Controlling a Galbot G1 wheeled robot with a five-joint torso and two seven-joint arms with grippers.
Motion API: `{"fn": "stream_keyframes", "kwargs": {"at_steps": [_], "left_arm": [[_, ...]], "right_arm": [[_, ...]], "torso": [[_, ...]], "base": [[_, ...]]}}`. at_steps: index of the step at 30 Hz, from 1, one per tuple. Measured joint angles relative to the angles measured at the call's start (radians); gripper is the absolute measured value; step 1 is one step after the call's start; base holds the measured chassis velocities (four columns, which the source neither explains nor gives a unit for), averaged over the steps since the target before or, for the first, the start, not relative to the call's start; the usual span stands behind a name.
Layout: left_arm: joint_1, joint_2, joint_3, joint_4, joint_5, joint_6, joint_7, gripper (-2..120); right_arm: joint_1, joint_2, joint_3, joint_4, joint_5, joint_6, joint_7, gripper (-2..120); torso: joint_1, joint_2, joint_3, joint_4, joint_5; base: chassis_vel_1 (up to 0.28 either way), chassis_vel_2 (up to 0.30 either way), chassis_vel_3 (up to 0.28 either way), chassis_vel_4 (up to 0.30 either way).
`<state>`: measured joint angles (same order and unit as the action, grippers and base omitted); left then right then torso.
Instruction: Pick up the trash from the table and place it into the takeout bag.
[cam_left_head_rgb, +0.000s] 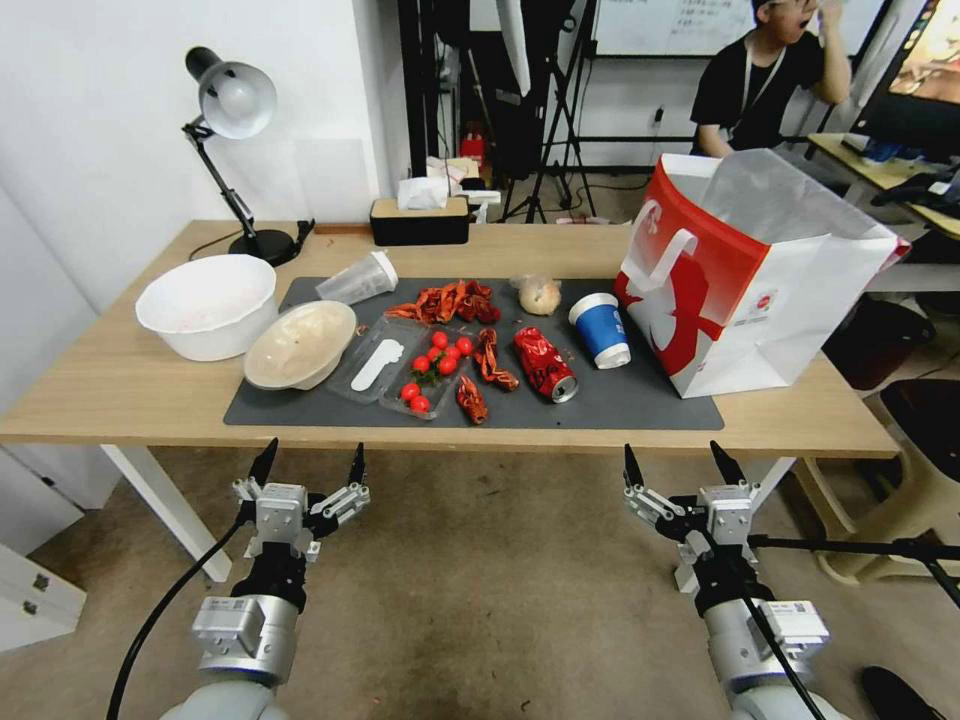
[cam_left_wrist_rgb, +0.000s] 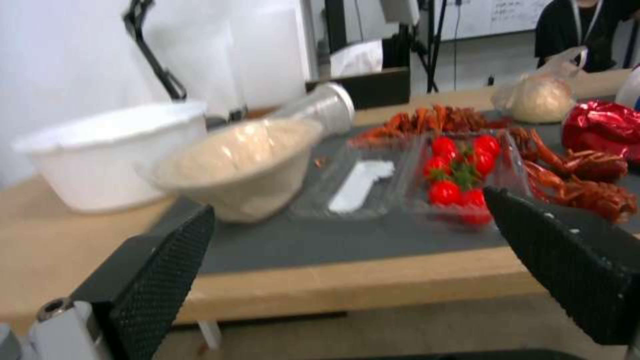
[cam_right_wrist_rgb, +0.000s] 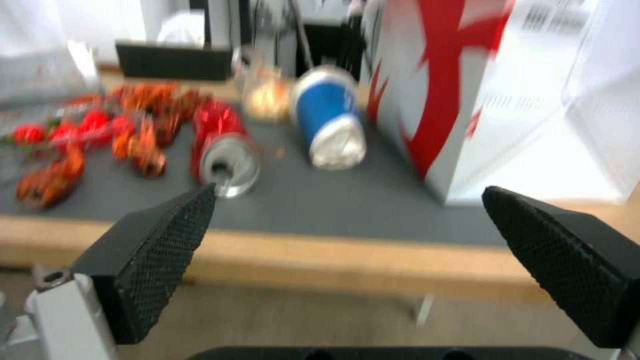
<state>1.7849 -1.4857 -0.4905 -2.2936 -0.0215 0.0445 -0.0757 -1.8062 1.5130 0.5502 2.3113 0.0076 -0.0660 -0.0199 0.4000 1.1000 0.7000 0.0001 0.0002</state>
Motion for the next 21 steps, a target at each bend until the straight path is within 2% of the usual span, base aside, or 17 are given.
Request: {"fn": "stream_keyframes", "kwargs": {"at_steps": [1, 2, 3, 7, 21], "left_arm": [[-0.003, 0.003, 0.012, 0.002, -0.005, 0.01, -0.016, 100], [-0.019, 0.017, 0.072, 0.011, -0.027, 0.058, -0.091, 100], [-0.026, 0.024, 0.105, 0.016, -0.04, 0.074, -0.129, 100], [-0.026, 0.03, 0.124, 0.015, -0.05, 0.058, -0.153, 100], [-0.018, 0.03, 0.118, -0.003, -0.049, 0.023, -0.154, 100]], "right_arm": [[-0.001, 0.003, 0.0, 0.003, 0.002, -0.015, -0.005, 100], [-0.009, 0.018, 0.001, 0.019, 0.01, -0.087, -0.029, 100], [-0.014, 0.029, 0.001, 0.03, 0.016, -0.136, -0.046, 100], [-0.024, 0.042, 0.009, 0.052, 0.023, -0.17, -0.064, 100], [-0.027, 0.047, 0.009, 0.067, 0.024, -0.143, -0.057, 100]], "torso": [[0.0, 0.0, 0.0, -0.0001, -0.0004], [0.0, 0.0, 0.0, -0.0002, -0.0002], [0.0, 0.0, 0.0, -0.0005, -0.0006], [0.0, 0.0, 0.0, -0.0001, -0.0005], [0.0, 0.0, 0.0, -0.0001, -0.0001]], "base": [[0.0, 0.0, 0.0, 0.0], [0.0, 0.0, 0.0, 0.0], [0.0, 0.0, 0.0, 0.0], [0.0, 0.0, 0.0, 0.0], [0.0, 0.0, 0.0, 0.0]]}}
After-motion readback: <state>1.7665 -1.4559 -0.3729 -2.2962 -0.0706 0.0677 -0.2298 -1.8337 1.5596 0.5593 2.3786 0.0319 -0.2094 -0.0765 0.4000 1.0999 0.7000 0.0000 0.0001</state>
